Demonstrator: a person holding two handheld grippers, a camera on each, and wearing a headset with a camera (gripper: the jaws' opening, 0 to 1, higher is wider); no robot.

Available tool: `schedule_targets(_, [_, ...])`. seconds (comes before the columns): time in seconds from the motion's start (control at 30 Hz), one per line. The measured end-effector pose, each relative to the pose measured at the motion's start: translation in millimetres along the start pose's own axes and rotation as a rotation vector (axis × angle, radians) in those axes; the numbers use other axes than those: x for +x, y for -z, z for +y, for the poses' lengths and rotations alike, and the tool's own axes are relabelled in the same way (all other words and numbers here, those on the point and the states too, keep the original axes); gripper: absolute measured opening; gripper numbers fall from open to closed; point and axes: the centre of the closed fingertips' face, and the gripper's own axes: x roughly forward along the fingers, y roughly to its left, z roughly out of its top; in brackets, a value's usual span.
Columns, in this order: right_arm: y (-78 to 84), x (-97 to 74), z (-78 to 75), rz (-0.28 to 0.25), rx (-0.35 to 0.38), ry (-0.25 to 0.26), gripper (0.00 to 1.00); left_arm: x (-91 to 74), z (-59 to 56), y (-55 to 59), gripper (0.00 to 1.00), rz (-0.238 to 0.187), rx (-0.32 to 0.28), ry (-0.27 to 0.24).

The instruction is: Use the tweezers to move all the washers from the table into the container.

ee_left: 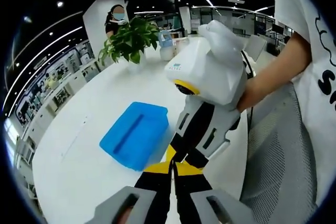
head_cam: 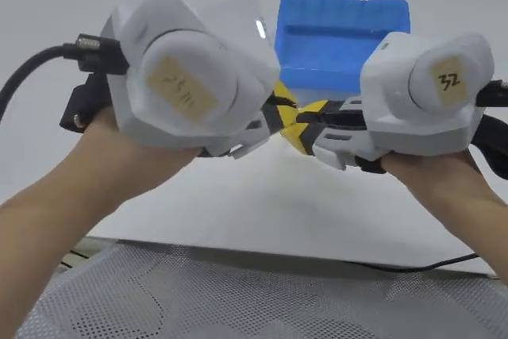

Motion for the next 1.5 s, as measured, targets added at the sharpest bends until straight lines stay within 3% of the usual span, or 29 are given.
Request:
schedule_targets(0.33, [-0.6, 1.2, -4.7, -0.004, 0.021, -0.011, 0.07, 0.5, 5.3, -4.5, 0.00, -0.021, -0.030, 0.000])
schedule_targets(0.63, [1.5, -0.9, -2.0, 0.022, -0.033, 0.006, 0.05, 1.5, 1.3, -5.7, 0.00, -0.017, -0.029, 0.010])
schedule_targets(1.23, [-31.4, -26.5, -4.1, -0.022, -0.134, 0.067, 0.05, -19.9, 7.4, -39.2, 0.00, -0.064, 0.042, -0.035])
schedule_targets(1.5, [-56.4, -37.3, -12.4, -0.062, -0.181, 0.107, 0.05, -29.6, 21.1, -57.6, 0.00, -0.097, 0.083, -0.076])
